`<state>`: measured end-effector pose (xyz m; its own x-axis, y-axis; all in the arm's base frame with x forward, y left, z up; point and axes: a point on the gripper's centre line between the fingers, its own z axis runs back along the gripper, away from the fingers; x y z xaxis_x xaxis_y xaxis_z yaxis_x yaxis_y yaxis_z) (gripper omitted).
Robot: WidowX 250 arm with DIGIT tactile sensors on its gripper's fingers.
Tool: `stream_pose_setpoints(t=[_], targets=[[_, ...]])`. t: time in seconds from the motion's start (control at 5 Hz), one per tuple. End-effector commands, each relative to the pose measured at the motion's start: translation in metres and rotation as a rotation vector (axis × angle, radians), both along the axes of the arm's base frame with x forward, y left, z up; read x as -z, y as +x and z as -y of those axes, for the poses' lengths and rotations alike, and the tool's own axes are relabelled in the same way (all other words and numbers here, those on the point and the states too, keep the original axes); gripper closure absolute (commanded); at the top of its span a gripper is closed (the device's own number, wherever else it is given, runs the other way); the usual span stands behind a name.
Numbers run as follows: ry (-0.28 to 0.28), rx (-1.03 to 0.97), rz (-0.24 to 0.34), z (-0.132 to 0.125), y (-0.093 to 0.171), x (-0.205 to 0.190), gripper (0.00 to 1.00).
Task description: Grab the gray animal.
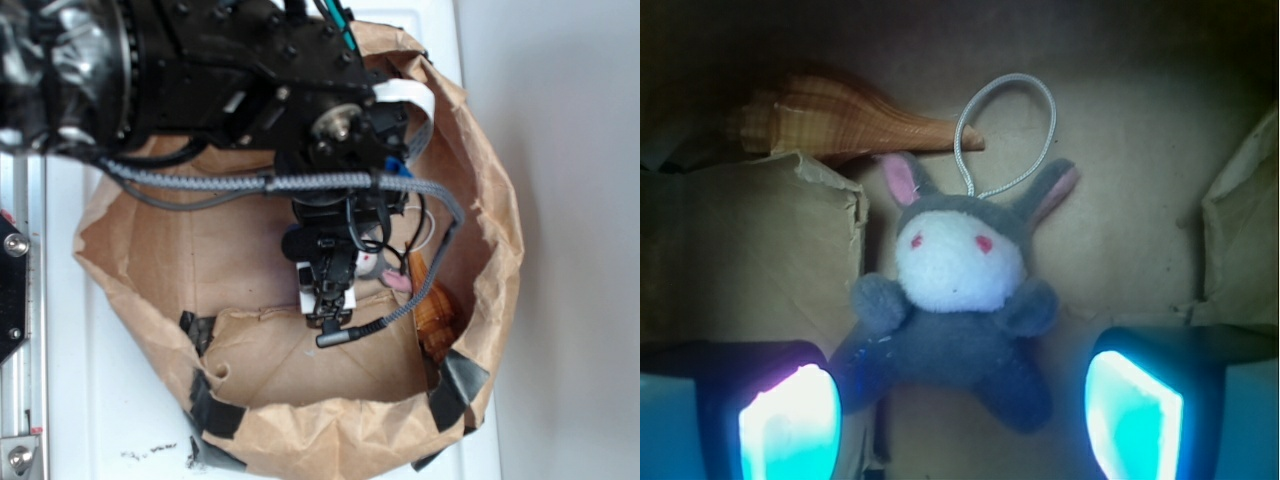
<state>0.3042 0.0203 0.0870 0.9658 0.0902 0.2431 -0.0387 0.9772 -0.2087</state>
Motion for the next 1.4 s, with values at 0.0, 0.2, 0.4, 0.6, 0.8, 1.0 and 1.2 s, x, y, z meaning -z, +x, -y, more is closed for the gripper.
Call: stream_pose_setpoints(t=[0.0,0.2,0.4,0.6,0.8,1.0,1.2], targets=[[0.023,0.001,0.06,0.003,0.018,-0.016,0.0],[0.039,-0.011,0.06,0.007,0.026,-0.008,0.0],[0.052,-0.021,0.052,0.009,0.033,0.003,0.0],[0.067,-0.016,0.055,0.013,0.027,0.013,0.0],[0.069,-0.003,0.056,0.012,0.027,0.012,0.0],[0.078,-0.007,0.05,0.011,0.027,0.014,0.0],[0.085,-0.01,0.04,0.012,0.027,0.014,0.0]])
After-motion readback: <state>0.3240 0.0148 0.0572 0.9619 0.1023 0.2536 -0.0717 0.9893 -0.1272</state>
